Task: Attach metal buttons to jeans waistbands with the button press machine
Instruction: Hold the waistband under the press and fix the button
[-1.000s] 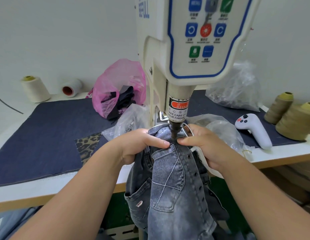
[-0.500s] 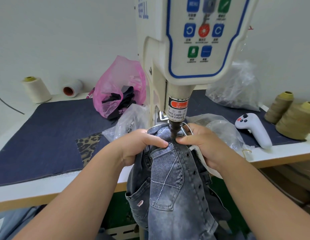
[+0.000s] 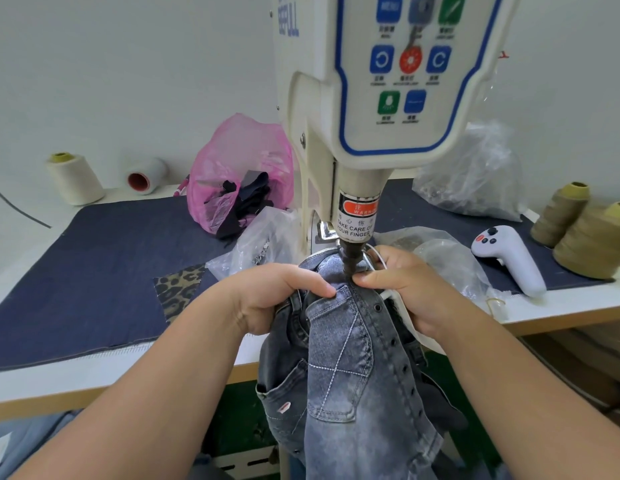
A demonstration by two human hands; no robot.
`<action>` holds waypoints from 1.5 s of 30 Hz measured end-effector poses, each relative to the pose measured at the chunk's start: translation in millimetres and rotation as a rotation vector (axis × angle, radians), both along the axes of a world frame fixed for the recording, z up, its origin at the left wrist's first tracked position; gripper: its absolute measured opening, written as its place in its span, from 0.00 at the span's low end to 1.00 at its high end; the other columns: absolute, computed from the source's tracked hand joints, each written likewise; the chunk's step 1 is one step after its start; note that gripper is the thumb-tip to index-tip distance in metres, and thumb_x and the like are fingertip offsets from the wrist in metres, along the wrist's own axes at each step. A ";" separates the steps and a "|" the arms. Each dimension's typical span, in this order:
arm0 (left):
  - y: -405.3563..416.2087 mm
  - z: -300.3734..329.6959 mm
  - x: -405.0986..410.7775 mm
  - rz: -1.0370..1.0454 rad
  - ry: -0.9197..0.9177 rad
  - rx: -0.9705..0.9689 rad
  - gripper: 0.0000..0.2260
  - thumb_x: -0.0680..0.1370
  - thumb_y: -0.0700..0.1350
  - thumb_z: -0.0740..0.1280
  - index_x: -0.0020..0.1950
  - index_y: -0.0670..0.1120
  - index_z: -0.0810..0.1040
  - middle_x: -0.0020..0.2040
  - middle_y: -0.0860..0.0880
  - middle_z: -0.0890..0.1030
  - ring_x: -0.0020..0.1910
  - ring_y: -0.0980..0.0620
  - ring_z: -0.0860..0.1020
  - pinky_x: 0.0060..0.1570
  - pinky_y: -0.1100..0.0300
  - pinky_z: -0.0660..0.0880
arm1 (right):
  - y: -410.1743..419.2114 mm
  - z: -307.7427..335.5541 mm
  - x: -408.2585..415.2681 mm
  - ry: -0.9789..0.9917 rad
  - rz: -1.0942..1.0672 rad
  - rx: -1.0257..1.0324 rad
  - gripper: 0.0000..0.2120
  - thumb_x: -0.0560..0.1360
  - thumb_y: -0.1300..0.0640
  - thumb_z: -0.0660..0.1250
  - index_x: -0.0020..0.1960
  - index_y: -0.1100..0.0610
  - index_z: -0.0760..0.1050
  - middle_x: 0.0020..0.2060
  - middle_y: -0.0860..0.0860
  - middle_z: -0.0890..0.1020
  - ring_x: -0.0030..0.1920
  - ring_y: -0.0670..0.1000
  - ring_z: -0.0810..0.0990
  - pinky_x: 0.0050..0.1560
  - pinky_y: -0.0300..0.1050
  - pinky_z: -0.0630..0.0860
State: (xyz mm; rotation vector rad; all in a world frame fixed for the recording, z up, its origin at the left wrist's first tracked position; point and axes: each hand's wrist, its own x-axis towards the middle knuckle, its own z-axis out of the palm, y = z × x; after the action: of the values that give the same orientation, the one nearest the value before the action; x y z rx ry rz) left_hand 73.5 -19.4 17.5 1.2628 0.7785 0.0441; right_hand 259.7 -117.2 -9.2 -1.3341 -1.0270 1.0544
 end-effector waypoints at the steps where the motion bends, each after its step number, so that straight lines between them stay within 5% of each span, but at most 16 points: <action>1: -1.6 0.0 0.5 0.004 -0.017 0.008 0.29 0.67 0.39 0.71 0.67 0.35 0.75 0.64 0.34 0.78 0.59 0.39 0.79 0.67 0.44 0.72 | 0.2 -0.5 0.0 0.000 0.000 0.006 0.10 0.64 0.59 0.72 0.45 0.53 0.82 0.42 0.52 0.86 0.44 0.49 0.85 0.43 0.42 0.79; 4: -3.7 -2.9 0.7 0.049 -0.057 0.057 0.27 0.67 0.37 0.71 0.66 0.34 0.75 0.62 0.32 0.79 0.54 0.39 0.81 0.60 0.45 0.77 | 0.2 -0.9 -0.5 -0.016 -0.003 0.019 0.08 0.64 0.59 0.72 0.43 0.52 0.83 0.41 0.52 0.86 0.42 0.48 0.85 0.39 0.37 0.79; 9: -0.8 -11.2 2.8 0.147 -0.069 0.182 0.29 0.63 0.42 0.76 0.63 0.38 0.77 0.55 0.38 0.84 0.56 0.39 0.82 0.64 0.42 0.75 | -2.1 -0.1 1.8 -0.045 -0.028 0.021 0.07 0.67 0.61 0.72 0.43 0.51 0.83 0.39 0.50 0.86 0.40 0.47 0.85 0.37 0.37 0.78; 15: 2.8 -17.0 12.4 0.235 -0.124 0.206 0.19 0.66 0.42 0.76 0.55 0.40 0.82 0.49 0.41 0.86 0.49 0.42 0.85 0.54 0.48 0.79 | -1.3 -3.6 6.2 -0.072 -0.081 -0.020 0.11 0.74 0.66 0.69 0.56 0.62 0.79 0.48 0.59 0.85 0.46 0.53 0.85 0.45 0.44 0.79; 20: 5.3 -18.9 17.6 0.275 -0.128 0.160 0.15 0.67 0.41 0.76 0.53 0.41 0.84 0.48 0.41 0.86 0.48 0.41 0.85 0.53 0.49 0.79 | 4.5 -3.6 6.2 0.006 -0.090 -0.071 0.17 0.66 0.58 0.72 0.54 0.59 0.81 0.48 0.58 0.86 0.49 0.57 0.86 0.48 0.51 0.80; 26: 7.6 -26.4 15.5 0.278 -0.122 0.200 0.12 0.70 0.40 0.77 0.52 0.42 0.83 0.46 0.42 0.86 0.46 0.43 0.86 0.46 0.54 0.80 | 7.6 -11.7 1.8 0.262 -0.090 -0.117 0.13 0.65 0.63 0.71 0.50 0.61 0.83 0.49 0.63 0.85 0.45 0.59 0.86 0.43 0.50 0.81; 32: 7.2 -29.9 11.5 0.263 -0.126 0.193 0.19 0.65 0.46 0.79 0.54 0.44 0.83 0.48 0.43 0.86 0.48 0.43 0.85 0.51 0.50 0.80 | 6.7 -15.9 1.0 0.282 -0.088 -0.093 0.13 0.71 0.66 0.70 0.56 0.64 0.80 0.48 0.62 0.85 0.45 0.59 0.86 0.42 0.49 0.81; 45: 4.9 -37.8 8.7 0.280 -0.155 0.225 0.16 0.71 0.45 0.78 0.56 0.43 0.82 0.48 0.43 0.86 0.48 0.43 0.85 0.52 0.49 0.80 | 3.6 -21.7 -4.5 0.239 -0.124 -0.039 0.19 0.65 0.60 0.73 0.55 0.63 0.79 0.47 0.60 0.86 0.46 0.58 0.86 0.41 0.48 0.81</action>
State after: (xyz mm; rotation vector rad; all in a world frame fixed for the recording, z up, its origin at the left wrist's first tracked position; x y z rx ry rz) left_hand 82.2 -14.5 -20.3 1.3357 0.8264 0.4625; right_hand 255.2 -113.6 -30.9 -1.2514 -0.7405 1.1136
